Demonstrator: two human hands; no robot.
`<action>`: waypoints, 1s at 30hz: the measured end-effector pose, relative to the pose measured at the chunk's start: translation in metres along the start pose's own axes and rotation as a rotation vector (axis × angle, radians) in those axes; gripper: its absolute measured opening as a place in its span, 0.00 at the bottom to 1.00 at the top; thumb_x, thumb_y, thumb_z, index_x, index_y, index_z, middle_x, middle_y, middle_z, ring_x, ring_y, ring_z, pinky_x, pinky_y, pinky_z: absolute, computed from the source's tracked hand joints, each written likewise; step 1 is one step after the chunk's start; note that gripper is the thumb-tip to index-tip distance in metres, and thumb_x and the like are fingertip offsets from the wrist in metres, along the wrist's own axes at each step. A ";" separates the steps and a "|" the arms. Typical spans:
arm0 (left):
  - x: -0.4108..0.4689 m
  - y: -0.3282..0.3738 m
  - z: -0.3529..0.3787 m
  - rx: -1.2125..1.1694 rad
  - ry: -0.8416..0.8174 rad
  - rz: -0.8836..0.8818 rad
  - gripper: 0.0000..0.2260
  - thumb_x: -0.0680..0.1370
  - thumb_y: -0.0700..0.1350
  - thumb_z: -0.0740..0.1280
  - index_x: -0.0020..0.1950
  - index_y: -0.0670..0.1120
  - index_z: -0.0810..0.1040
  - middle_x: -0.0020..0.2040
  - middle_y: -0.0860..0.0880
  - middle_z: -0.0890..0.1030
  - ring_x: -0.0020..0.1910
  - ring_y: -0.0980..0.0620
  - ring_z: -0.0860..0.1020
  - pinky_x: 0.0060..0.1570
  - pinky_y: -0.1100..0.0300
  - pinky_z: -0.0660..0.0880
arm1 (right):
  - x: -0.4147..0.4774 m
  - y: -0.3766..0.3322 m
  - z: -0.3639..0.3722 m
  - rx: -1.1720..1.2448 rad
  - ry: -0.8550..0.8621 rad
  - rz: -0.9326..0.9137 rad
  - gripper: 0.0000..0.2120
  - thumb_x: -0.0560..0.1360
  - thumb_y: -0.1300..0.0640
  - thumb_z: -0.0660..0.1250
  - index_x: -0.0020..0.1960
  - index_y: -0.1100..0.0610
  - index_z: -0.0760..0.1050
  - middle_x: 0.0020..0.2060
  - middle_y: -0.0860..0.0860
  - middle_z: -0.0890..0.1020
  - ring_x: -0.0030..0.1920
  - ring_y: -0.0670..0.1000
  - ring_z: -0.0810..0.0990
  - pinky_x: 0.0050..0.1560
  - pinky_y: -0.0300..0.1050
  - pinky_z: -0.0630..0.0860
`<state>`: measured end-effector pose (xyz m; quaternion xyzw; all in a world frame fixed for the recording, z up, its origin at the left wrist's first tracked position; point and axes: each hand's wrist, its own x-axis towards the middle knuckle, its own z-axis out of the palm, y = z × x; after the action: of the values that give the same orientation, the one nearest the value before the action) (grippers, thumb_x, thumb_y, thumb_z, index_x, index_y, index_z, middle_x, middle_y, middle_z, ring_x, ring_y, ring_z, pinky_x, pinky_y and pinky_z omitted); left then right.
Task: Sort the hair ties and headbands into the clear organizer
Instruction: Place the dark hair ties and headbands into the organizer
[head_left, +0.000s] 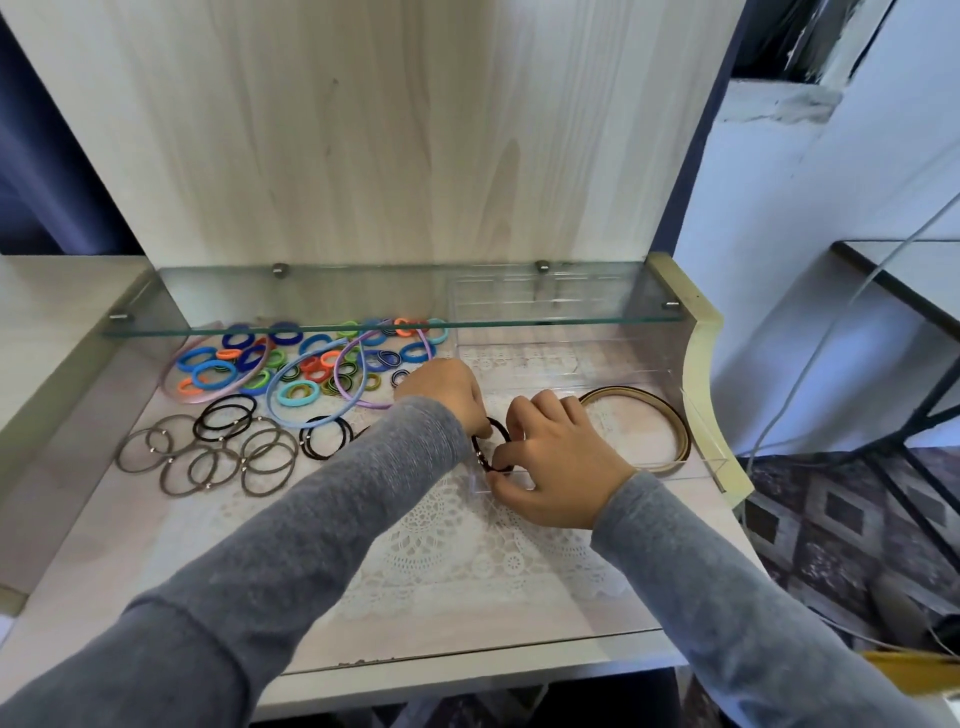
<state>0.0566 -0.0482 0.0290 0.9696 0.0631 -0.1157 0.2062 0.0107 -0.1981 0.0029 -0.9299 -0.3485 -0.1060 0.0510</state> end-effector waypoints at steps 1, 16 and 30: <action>0.000 0.001 0.001 0.016 0.006 0.000 0.04 0.68 0.48 0.76 0.39 0.49 0.84 0.39 0.52 0.83 0.42 0.52 0.80 0.43 0.58 0.78 | 0.000 0.001 0.001 -0.003 0.001 0.001 0.22 0.71 0.39 0.52 0.37 0.48 0.81 0.38 0.50 0.72 0.42 0.54 0.68 0.45 0.50 0.67; 0.000 0.002 0.006 0.090 -0.036 0.005 0.07 0.67 0.49 0.77 0.43 0.51 0.85 0.43 0.53 0.83 0.43 0.52 0.80 0.47 0.55 0.80 | 0.006 0.016 -0.012 0.357 -0.132 0.213 0.23 0.69 0.40 0.46 0.48 0.43 0.78 0.44 0.42 0.74 0.48 0.47 0.67 0.52 0.47 0.64; -0.014 -0.002 0.005 0.264 0.041 0.119 0.15 0.70 0.63 0.66 0.44 0.54 0.84 0.48 0.53 0.79 0.47 0.51 0.76 0.55 0.50 0.73 | 0.027 0.022 -0.013 0.689 -0.311 0.686 0.14 0.75 0.63 0.55 0.48 0.64 0.80 0.42 0.56 0.83 0.45 0.54 0.82 0.52 0.51 0.79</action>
<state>0.0421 -0.0496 0.0278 0.9925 -0.0059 -0.0906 0.0820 0.0427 -0.1994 0.0209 -0.9247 -0.0415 0.1776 0.3341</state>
